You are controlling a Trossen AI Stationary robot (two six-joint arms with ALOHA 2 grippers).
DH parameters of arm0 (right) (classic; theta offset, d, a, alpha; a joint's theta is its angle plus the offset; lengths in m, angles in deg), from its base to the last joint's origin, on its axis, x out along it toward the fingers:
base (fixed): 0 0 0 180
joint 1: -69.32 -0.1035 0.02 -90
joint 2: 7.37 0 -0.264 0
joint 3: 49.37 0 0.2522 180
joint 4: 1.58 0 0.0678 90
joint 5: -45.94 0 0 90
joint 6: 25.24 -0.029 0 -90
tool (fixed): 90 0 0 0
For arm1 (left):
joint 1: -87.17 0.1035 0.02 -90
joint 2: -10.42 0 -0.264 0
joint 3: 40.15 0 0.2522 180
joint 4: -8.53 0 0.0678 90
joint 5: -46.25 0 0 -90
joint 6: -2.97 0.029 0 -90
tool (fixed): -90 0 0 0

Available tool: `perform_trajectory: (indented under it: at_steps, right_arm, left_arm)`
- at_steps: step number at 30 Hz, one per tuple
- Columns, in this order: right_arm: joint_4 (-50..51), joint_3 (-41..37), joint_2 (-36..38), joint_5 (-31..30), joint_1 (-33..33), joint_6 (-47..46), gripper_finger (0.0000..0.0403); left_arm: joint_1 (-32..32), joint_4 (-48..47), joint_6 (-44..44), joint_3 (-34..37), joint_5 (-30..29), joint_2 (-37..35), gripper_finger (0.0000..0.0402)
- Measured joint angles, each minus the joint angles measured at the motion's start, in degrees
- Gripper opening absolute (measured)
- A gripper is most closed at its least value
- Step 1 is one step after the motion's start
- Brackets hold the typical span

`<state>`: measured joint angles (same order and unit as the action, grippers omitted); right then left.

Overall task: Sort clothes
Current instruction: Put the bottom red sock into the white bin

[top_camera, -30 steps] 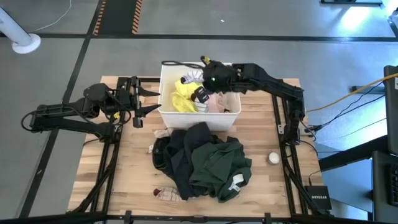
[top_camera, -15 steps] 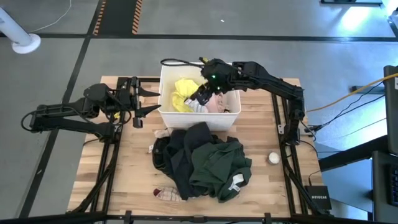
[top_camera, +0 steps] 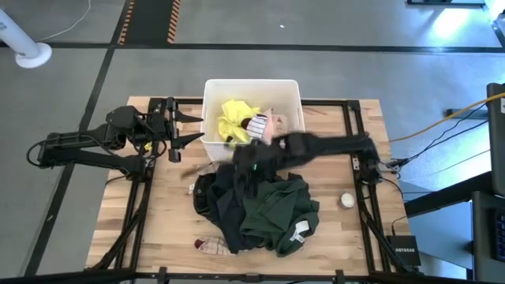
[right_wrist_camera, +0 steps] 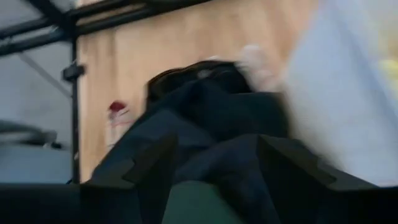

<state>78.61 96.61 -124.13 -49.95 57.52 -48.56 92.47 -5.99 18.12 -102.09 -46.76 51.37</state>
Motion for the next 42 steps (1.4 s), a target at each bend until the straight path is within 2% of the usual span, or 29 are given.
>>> perform_trajectory:
  at_steps: [9, 16, 21, 26, 33, 39, 42]
  right_arm:
    - [-7.37, 0.00, -7.61, 0.04, -10.14, 3.26, 0.0237]
    - [-16.82, 0.00, -15.44, -0.08, -15.09, 8.25, 0.0237]
    - [-24.37, 0.00, -20.98, -0.63, -16.49, 8.02, 0.0237]
    - [-27.15, 0.00, -25.57, -2.50, -17.14, 6.47, 0.0237]
    - [-34.86, 0.00, -29.31, -3.13, -17.14, 1.79, 0.0237]
    - [-34.36, 0.08, -31.37, -3.16, -17.07, 0.73, 0.0237]
    - [-30.05, 0.09, -31.49, -4.10, -17.11, 0.71, 0.0237]
  left_arm:
    - [-0.01, -0.24, -2.06, 0.00, -0.02, 0.00, 0.0182]
    - [0.00, -0.42, -3.78, 0.00, -0.02, 0.00, 0.0182]
    - [-0.01, -0.45, -3.76, 0.00, -0.02, 0.00, 0.0182]
    - [0.00, -0.97, -3.80, 0.00, -0.02, 0.02, 0.0182]
    - [0.00, -5.84, -4.53, 0.00, -0.02, 0.02, 0.0182]
    - [0.00, -11.46, -4.53, 0.00, -0.02, 0.02, 0.0182]
    - [0.00, -11.41, -3.68, 0.00, -0.15, 0.13, 0.0182]
